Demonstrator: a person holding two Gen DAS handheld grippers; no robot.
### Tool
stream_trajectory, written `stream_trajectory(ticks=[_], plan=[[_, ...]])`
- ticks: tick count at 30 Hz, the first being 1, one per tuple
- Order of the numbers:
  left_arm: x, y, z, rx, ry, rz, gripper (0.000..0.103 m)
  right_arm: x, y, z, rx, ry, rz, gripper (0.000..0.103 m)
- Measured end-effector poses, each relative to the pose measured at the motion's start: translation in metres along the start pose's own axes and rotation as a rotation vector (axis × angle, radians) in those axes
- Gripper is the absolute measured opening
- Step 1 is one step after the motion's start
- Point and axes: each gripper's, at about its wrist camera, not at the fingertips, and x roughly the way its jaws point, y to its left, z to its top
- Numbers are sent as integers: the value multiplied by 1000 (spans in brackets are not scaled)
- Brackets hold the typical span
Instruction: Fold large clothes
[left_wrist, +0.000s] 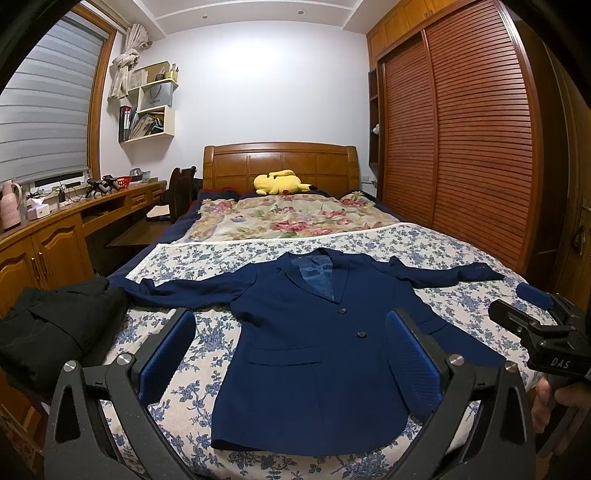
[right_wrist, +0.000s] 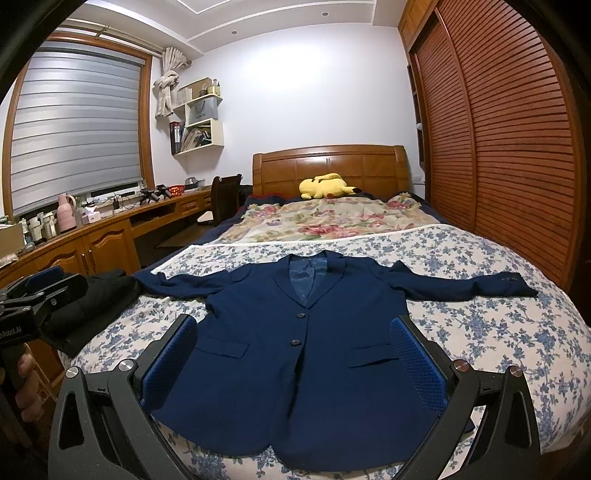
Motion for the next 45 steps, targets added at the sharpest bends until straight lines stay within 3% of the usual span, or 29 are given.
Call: stream_trajectory(ticks=[12,25,30,45], plan=[[31,18,-6,-18,41,17,103,29,4,-4,-12,32,34,103],[101,64,-29,-15,128,73,103,113,3,-7,-22,125,83,103],[127,89,-37,-57,164,51,103,144,6,-5,-65,175,59,103],[202,168,-4,-49,143,191,103,187,9,-3,-68,262,90,103]])
